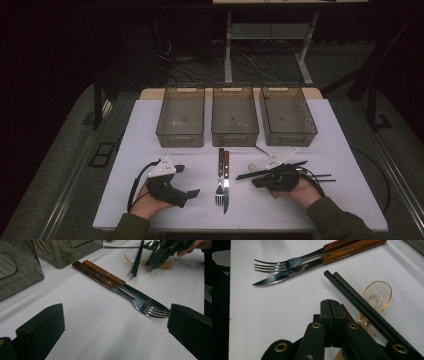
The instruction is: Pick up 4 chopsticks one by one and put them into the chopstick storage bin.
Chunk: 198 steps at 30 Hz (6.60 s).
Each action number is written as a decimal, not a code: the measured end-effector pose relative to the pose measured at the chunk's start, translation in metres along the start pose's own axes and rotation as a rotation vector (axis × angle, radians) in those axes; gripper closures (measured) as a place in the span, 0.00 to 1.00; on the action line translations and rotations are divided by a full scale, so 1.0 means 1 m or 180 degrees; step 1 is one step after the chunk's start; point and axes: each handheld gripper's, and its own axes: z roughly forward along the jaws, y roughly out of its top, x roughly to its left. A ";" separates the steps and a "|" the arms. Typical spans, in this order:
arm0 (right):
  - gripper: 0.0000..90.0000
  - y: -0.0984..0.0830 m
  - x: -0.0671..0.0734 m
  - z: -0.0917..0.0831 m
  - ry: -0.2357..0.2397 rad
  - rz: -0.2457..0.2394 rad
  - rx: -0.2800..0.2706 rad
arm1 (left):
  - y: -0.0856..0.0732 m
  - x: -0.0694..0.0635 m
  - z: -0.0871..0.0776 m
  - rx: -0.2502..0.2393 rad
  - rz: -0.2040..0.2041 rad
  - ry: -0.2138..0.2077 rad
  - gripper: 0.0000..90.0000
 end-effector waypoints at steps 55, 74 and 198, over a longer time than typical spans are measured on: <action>1.00 -0.114 -0.074 -0.123 -0.1406 0.1198 0.0296 | 0.000 0.000 0.000 0.0020 -0.0003 -0.0038 0.00; 1.00 -0.121 -0.056 -0.128 -0.1368 0.1223 0.0327 | 0.000 -0.001 0.000 0.0025 0.0007 -0.0061 0.00; 0.93 -0.077 -0.014 -0.075 -0.0257 -0.0387 0.0334 | 0.000 -0.004 0.004 0.0038 0.0017 -0.0168 0.00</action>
